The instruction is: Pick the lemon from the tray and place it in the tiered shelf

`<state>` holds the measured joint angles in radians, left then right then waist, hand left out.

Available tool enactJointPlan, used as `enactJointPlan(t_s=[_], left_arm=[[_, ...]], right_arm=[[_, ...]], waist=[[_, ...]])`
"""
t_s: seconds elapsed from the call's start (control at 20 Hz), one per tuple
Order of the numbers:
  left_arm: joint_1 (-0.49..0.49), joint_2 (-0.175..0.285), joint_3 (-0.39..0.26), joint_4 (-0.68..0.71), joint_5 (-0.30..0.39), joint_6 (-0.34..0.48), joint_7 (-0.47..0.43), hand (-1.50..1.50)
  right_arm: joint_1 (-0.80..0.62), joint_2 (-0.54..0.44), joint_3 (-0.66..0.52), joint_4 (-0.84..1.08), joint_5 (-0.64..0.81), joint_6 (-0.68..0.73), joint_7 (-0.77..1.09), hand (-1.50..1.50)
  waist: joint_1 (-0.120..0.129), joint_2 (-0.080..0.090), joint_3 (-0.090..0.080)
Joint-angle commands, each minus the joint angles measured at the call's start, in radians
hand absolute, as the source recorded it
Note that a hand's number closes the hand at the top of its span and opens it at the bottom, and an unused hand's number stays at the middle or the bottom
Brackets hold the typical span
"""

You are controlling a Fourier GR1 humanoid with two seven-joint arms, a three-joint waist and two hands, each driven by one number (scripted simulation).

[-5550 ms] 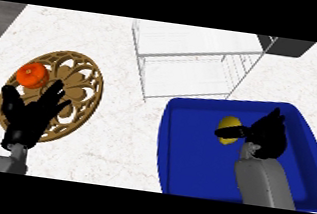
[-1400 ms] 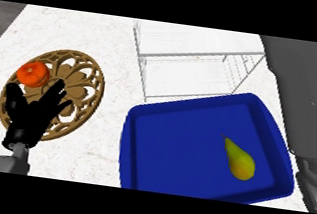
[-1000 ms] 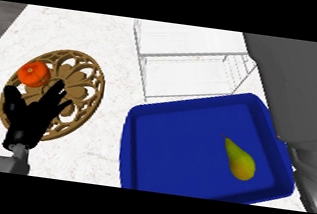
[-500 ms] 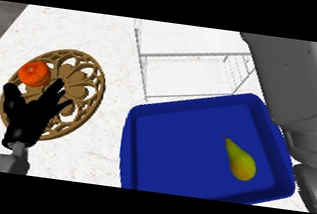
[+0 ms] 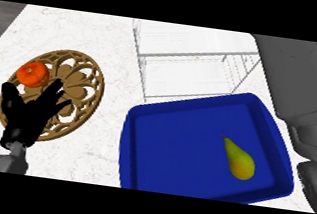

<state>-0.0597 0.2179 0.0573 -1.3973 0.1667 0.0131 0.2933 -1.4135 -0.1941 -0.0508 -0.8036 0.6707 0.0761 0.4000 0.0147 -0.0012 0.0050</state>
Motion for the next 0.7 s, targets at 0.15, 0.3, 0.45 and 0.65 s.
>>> enactJointPlan(t_s=[0.15, 0.3, 0.45, 0.65], left_arm=[[0.021, -0.020, -0.005, 0.062, -0.012, -0.006, -0.024, 0.00], [0.002, -0.044, -0.023, 0.045, -0.027, 0.023, 0.009, 0.00], [0.045, -0.017, -0.006, 0.027, -0.023, -0.002, -0.016, 0.00], [0.007, 0.000, 0.008, 0.044, -0.011, -0.019, 0.005, 0.00]], right_arm=[[0.021, 0.026, -0.126, -0.034, -0.083, -0.129, 0.045, -1.50], [0.025, 0.053, -0.178, -0.038, -0.138, -0.170, 0.036, -1.50], [-0.018, 0.054, -0.238, -0.020, -0.195, -0.199, 0.022, -1.50], [-0.032, 0.037, -0.322, -0.046, -0.283, -0.221, 0.050, -1.50]], waist=[[-0.011, 0.002, -0.005], [-0.012, 0.002, -0.005], [0.002, 0.003, -0.005], [-0.005, 0.003, -0.005]])
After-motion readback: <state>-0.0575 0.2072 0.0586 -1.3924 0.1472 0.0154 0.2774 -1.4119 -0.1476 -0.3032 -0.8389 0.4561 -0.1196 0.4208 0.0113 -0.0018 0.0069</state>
